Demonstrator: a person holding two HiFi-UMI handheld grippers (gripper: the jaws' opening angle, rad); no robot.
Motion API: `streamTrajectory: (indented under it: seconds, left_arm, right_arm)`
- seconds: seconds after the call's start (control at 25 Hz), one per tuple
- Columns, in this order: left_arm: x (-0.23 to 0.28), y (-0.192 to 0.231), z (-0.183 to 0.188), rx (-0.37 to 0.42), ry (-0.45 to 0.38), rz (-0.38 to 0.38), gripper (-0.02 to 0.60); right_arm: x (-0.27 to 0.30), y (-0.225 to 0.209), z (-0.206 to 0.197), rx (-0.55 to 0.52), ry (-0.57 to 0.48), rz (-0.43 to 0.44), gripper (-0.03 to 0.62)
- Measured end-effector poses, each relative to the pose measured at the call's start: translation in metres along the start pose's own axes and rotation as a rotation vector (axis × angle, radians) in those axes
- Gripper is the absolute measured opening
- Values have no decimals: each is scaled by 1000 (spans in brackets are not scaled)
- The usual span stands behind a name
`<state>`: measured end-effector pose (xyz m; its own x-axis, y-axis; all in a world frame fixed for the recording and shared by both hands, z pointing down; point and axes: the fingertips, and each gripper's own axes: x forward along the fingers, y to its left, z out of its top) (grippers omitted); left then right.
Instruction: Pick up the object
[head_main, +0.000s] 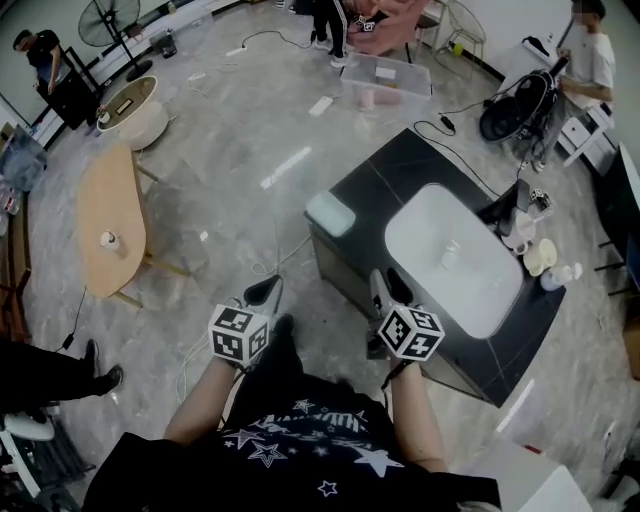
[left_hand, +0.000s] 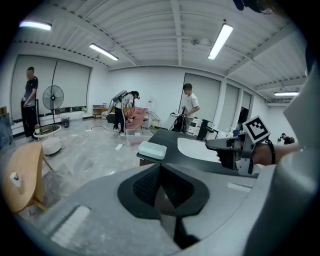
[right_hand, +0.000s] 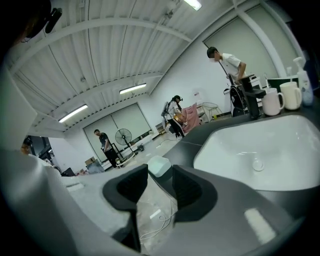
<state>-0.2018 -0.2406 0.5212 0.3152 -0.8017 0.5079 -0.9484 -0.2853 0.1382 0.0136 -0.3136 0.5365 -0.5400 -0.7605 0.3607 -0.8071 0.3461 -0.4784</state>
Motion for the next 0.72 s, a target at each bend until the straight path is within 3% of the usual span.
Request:
streamTrajectory:
  seconds: [0.4, 0.72]
  left_arm:
    - [72, 66, 37, 79, 85, -181, 9]
    - [109, 95, 45, 91, 129, -284, 9]
  right_arm:
    - [80, 13, 10, 38, 11, -193, 161]
    - [133, 10, -3, 59, 81, -345, 160]
